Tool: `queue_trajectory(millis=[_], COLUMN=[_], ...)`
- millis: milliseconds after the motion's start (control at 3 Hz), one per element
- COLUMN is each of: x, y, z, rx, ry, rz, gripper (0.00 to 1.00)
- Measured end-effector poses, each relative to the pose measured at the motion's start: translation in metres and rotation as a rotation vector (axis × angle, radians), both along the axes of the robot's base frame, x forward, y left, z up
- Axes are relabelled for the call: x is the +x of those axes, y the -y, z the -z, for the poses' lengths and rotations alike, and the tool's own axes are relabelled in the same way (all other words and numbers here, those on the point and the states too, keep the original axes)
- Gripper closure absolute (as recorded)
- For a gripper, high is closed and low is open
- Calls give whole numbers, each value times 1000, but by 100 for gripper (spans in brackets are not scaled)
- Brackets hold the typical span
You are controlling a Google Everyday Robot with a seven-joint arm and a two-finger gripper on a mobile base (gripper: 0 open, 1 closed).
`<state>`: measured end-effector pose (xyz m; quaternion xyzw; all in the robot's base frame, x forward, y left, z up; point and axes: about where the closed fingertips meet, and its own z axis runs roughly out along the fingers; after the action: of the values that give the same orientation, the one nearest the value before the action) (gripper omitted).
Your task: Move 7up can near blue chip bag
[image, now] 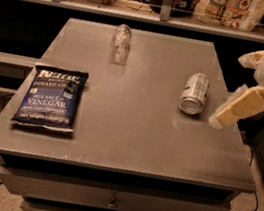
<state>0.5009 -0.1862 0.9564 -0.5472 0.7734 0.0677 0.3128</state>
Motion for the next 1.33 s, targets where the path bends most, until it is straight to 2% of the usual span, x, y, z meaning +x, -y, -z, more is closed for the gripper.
queue_trajectory(millis=[333,667,1000,1333], x=[2,13,39,62], y=[0,-5,-15,-22], z=[1,6,12,23], rx=[3,37,70,63], ry=[1,12,31,21], rz=[2,18,21,17], gripper=[0,0,0,0])
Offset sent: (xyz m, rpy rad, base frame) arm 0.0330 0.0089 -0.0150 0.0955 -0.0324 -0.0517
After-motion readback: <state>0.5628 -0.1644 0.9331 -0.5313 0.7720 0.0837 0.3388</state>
